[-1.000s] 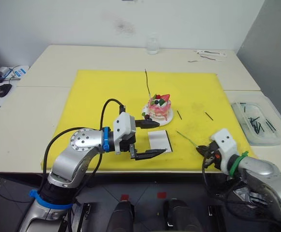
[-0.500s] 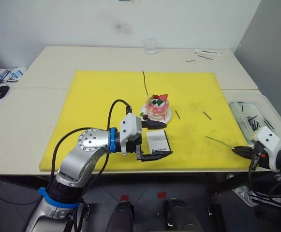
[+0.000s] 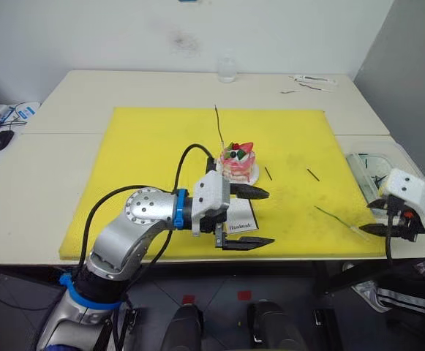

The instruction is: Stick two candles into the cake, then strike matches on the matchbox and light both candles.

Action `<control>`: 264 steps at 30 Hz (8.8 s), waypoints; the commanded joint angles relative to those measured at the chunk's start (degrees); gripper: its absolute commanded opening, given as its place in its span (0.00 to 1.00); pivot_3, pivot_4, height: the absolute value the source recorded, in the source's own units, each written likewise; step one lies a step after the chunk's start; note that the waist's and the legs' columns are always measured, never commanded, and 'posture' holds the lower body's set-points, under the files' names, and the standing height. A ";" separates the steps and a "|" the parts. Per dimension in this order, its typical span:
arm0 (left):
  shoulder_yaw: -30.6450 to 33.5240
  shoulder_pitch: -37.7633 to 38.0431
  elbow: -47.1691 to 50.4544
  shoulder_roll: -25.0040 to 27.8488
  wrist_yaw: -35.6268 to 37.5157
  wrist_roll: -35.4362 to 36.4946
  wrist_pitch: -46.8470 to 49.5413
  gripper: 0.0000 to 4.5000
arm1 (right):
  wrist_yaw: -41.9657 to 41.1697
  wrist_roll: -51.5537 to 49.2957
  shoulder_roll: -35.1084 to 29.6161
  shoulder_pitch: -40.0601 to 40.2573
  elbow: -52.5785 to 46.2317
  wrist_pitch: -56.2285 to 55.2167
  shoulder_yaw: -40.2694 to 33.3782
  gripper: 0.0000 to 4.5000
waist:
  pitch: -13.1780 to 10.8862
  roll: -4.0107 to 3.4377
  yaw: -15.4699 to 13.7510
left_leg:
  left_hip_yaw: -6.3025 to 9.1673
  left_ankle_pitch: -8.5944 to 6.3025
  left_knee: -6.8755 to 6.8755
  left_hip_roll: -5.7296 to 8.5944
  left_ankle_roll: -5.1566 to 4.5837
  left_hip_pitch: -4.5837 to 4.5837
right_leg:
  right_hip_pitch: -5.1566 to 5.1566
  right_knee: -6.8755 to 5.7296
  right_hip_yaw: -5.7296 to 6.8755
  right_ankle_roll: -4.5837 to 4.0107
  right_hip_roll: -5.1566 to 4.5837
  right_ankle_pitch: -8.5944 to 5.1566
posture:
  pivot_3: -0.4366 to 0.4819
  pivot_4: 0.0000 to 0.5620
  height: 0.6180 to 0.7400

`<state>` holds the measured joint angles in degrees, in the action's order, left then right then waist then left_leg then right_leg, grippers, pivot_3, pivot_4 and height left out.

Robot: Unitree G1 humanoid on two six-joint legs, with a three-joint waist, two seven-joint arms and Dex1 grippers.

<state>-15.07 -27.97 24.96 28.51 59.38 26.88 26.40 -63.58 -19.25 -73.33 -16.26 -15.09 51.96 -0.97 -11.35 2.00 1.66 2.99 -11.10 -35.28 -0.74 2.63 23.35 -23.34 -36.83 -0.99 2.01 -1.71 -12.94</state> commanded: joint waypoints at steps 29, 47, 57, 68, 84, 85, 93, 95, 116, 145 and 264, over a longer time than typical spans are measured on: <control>-2.20 1.32 5.78 -0.33 -2.77 0.52 1.88 1.00 | 2.78 2.71 3.35 -7.21 2.70 9.18 12.25 0.41 | 0.00 -0.02 -0.09 | 0.00 -0.01 -0.20 0.01 0.00 0.21 | -0.17 -0.07 0.00 0.08 0.00 0.01 | 0.48 0.27 1.00; 0.42 4.55 4.47 1.11 -3.63 1.49 1.87 1.00 | 0.14 -4.62 8.61 -13.71 2.03 13.16 8.15 0.00 | 0.01 -0.02 0.25 | 0.02 -0.03 -0.44 0.00 -0.03 0.31 | -0.16 -0.10 0.01 0.11 0.01 0.03 | 0.48 0.27 1.00; 12.85 10.74 3.09 -8.02 -24.29 2.74 5.38 1.00 | 26.39 -9.77 47.78 -28.04 5.70 1.24 -9.87 0.00 | 0.00 -0.05 -0.29 | 0.29 -0.02 -0.64 -0.16 -0.03 0.42 | -0.11 -0.15 0.00 0.43 0.35 0.30 | 0.48 0.27 1.00; 13.04 9.27 2.71 -13.46 -35.85 -1.81 5.35 1.00 | 37.89 -2.57 63.73 -21.25 10.94 -23.73 -6.55 0.00 | 0.00 -0.09 -0.94 | 0.30 -0.02 -0.62 -0.07 -0.03 0.45 | -0.14 -0.18 -0.10 0.32 0.34 0.33 | 0.48 0.27 1.00; 13.64 8.42 3.61 -10.51 -34.31 0.44 7.89 1.00 | 41.59 -3.01 69.29 -18.35 15.40 -28.92 -5.44 0.00 | 0.02 -0.12 -0.01 | 0.31 -0.02 -0.57 -0.11 -0.03 0.42 | -0.15 -0.17 -0.11 0.15 0.38 0.28 | 0.48 0.27 1.00; 13.66 8.47 3.62 -10.40 -34.32 0.48 7.89 1.00 | 41.70 -3.13 69.51 -18.26 15.37 -28.93 -5.42 0.00 | 0.02 -0.12 -0.01 | 0.31 -0.02 -0.57 -0.11 -0.03 0.42 | -0.15 -0.17 -0.11 0.14 0.38 0.27 | 0.48 0.27 1.00; 13.71 8.38 3.28 -9.79 -34.00 0.63 7.77 1.00 | 41.96 -2.67 70.29 -17.37 15.44 -29.41 -4.72 0.00 | 0.02 -0.12 -0.01 | 0.31 -0.02 -0.55 -0.11 -0.03 0.43 | -0.15 -0.15 -0.11 0.10 0.38 0.25 | 0.48 0.27 1.00; 13.80 8.26 3.08 -9.68 -33.90 0.58 7.65 1.00 | 42.00 -2.64 70.24 -17.00 15.30 -29.48 -4.44 0.00 | 0.02 -0.12 -0.02 | 0.31 -0.02 -0.55 -0.11 -0.03 0.43 | -0.15 -0.14 -0.11 0.09 0.38 0.24 | 0.48 0.27 1.00; 13.80 9.36 3.95 -9.18 -32.27 0.76 7.50 1.00 | 42.08 -1.16 69.53 -15.87 17.61 -33.33 -2.41 0.00 | 0.01 -0.13 0.01 | 0.30 -0.02 -0.53 -0.11 -0.03 0.43 | -0.17 -0.12 -0.11 0.06 0.37 0.22 | 0.48 0.27 1.00; 13.29 8.72 3.43 -10.13 -32.84 0.68 7.68 1.00 | 43.62 -1.17 70.61 -13.77 17.50 -33.83 -2.89 0.00 | 0.01 -0.13 0.02 | 0.29 -0.02 -0.48 -0.12 -0.03 0.45 | -0.18 -0.07 -0.12 0.05 0.37 0.21 | 0.48 0.27 1.00; 15.22 0.98 -35.27 -2.59 -90.29 86.12 48.40 0.73 | 27.87 18.38 46.05 -6.21 1.43 -23.18 12.66 0.00 | -0.02 -0.09 -1.18 | 0.39 -0.01 -0.43 0.13 0.06 0.41 | -0.11 -0.04 0.03 0.10 0.05 0.08 | 0.48 0.27 1.00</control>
<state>1.72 -28.77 -10.60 24.75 -29.24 113.64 74.40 -36.08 -0.83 -26.76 -22.49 -11.87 29.20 13.25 -11.37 1.91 0.48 3.38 -11.11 -35.70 -0.62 2.69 23.76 -23.45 -36.88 -0.95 2.09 -1.65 -12.87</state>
